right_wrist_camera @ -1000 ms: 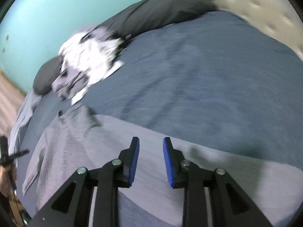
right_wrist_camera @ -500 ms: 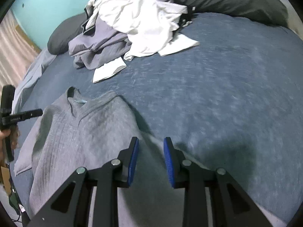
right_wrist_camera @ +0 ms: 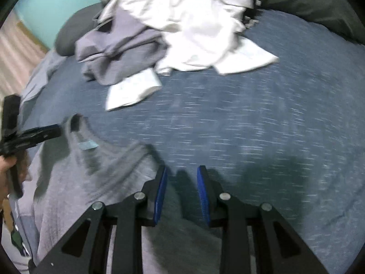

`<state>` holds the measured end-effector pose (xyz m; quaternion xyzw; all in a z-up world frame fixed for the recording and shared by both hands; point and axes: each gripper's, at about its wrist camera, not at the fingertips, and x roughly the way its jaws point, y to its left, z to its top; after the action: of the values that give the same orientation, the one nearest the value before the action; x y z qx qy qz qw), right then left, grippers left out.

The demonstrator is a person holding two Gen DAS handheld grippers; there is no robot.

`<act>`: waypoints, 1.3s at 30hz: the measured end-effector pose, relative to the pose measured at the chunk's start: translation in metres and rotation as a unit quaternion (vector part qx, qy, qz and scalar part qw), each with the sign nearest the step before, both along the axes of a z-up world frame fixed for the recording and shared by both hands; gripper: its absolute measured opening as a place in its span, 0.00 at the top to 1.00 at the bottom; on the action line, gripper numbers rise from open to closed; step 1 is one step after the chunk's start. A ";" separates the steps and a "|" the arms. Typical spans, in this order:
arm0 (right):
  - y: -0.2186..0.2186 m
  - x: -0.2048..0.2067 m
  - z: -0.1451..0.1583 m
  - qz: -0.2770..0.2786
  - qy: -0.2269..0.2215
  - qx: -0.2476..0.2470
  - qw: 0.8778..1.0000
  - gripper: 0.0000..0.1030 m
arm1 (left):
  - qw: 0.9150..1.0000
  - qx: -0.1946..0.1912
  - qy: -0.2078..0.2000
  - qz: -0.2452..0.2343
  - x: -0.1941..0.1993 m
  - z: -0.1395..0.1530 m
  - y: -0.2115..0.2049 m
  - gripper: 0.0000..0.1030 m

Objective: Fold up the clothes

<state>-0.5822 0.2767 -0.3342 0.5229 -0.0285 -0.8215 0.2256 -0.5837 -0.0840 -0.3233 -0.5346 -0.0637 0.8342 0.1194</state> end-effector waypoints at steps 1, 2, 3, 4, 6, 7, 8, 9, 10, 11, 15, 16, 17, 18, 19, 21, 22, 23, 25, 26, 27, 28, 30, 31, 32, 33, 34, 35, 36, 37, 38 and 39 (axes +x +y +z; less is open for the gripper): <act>-0.005 0.003 0.000 0.011 0.002 -0.002 1.000 0.74 | 1.000 -0.002 -0.001 -0.001 0.000 -0.003 0.000 0.49; -0.011 0.005 -0.001 0.022 -0.001 0.006 1.000 0.74 | 1.000 -0.002 -0.001 -0.001 0.001 -0.004 0.000 0.49; -0.016 0.006 -0.004 0.029 -0.006 0.017 0.999 0.74 | 1.000 0.000 -0.001 -0.001 0.002 -0.006 0.000 0.49; -0.020 0.007 -0.007 0.034 -0.011 0.024 0.999 0.74 | 1.000 0.003 0.000 0.001 0.003 -0.007 -0.001 0.49; -0.025 0.009 -0.008 0.037 -0.012 0.021 0.999 0.74 | 1.000 0.005 0.001 0.002 0.005 -0.008 0.000 0.49; -0.026 0.011 -0.007 0.037 -0.010 0.015 0.999 0.74 | 1.000 0.005 0.002 -0.002 0.006 -0.007 0.001 0.49; -0.026 0.012 -0.006 0.037 -0.010 0.010 0.999 0.74 | 1.000 0.002 0.003 -0.006 0.006 -0.008 0.002 0.49; -0.028 0.012 -0.007 0.039 -0.009 0.011 0.999 0.74 | 1.000 -0.002 0.003 -0.010 0.007 -0.008 0.003 0.49; -0.030 0.012 -0.008 0.043 -0.009 0.020 0.999 0.74 | 1.000 -0.004 0.004 -0.013 0.007 -0.008 0.004 0.50; -0.033 0.013 -0.010 0.046 -0.008 0.029 0.998 0.74 | 1.000 -0.007 0.006 -0.016 0.008 -0.008 0.005 0.50; -0.041 0.016 -0.012 0.060 0.008 0.051 0.997 0.88 | 0.999 -0.017 0.012 -0.027 0.011 -0.007 0.007 0.75; -0.043 0.018 -0.012 0.063 0.016 0.057 0.996 0.90 | 0.999 -0.019 0.013 -0.029 0.012 -0.006 0.008 0.79; -0.045 0.020 -0.011 0.065 0.024 0.062 0.996 0.93 | 0.999 -0.022 0.014 -0.032 0.013 -0.006 0.009 0.89; -0.045 0.022 -0.009 0.067 0.030 0.066 0.995 0.94 | 0.999 -0.024 0.016 -0.035 0.014 -0.006 0.009 0.94; -0.046 0.023 -0.007 0.066 0.039 0.071 0.995 0.95 | 0.999 -0.026 0.017 -0.037 0.015 -0.006 0.010 0.95; -0.043 0.024 -0.002 0.057 0.057 0.075 0.994 0.95 | 0.998 -0.031 0.020 -0.043 0.017 -0.005 0.012 0.96; -0.041 0.024 0.003 0.048 0.067 0.075 0.994 0.95 | 0.998 -0.036 0.024 -0.044 0.018 -0.002 0.012 0.96; -0.039 0.023 0.008 0.040 0.077 0.077 0.993 0.95 | 0.998 -0.041 0.030 -0.046 0.020 0.001 0.012 0.97; -0.036 0.022 0.022 0.028 0.104 0.087 0.990 0.96 | 0.997 -0.047 0.045 -0.044 0.023 0.011 0.012 0.97; -0.034 0.021 0.028 0.022 0.117 0.092 0.989 0.96 | 0.997 -0.048 0.053 -0.041 0.023 0.017 0.011 0.97; -0.033 0.020 0.034 0.018 0.126 0.097 0.987 0.96 | 0.997 -0.047 0.059 -0.036 0.022 0.023 0.010 0.97; -0.031 0.018 0.040 0.013 0.136 0.101 0.985 0.96 | 0.996 -0.047 0.064 -0.031 0.020 0.028 0.009 0.97; -0.027 0.012 0.052 0.002 0.152 0.109 0.982 0.96 | 0.996 -0.045 0.072 -0.028 0.017 0.037 0.010 0.97; -0.025 0.008 0.057 -0.004 0.158 0.110 0.981 0.96 | 0.996 -0.051 0.075 -0.029 0.014 0.041 0.014 0.97; -0.023 0.005 0.061 -0.010 0.163 0.112 0.980 0.96 | 0.995 -0.055 0.076 -0.030 0.011 0.043 0.017 0.97; -0.021 0.001 0.065 -0.015 0.168 0.113 0.979 0.96 | 0.995 -0.059 0.076 -0.029 0.009 0.045 0.020 0.97; -0.020 -0.002 0.069 -0.017 0.172 0.114 0.978 0.96 | 0.995 -0.062 0.077 -0.026 0.005 0.047 0.022 0.97; -0.021 -0.004 0.071 -0.018 0.178 0.116 0.977 0.96 | 0.995 -0.062 0.078 -0.022 0.002 0.049 0.022 0.97; -0.021 -0.007 0.073 -0.019 0.182 0.118 0.976 0.96 | 0.995 -0.063 0.079 -0.016 -0.001 0.050 0.022 0.97; -0.023 -0.009 0.073 -0.019 0.184 0.121 0.975 0.96 | 0.995 -0.064 0.079 -0.010 -0.004 0.051 0.021 0.97; -0.025 -0.011 0.072 -0.019 0.185 0.124 0.975 0.96 | 0.995 -0.066 0.080 -0.006 -0.006 0.052 0.021 0.97; -0.026 -0.014 0.072 -0.019 0.186 0.126 0.974 0.96 | 0.994 -0.068 0.081 -0.003 -0.007 0.052 0.020 0.97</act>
<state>-0.5961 0.2503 -0.2623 0.3844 0.1084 -0.9055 0.1437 -0.5911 -0.0645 -0.2715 -0.4724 0.0047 0.8767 0.0903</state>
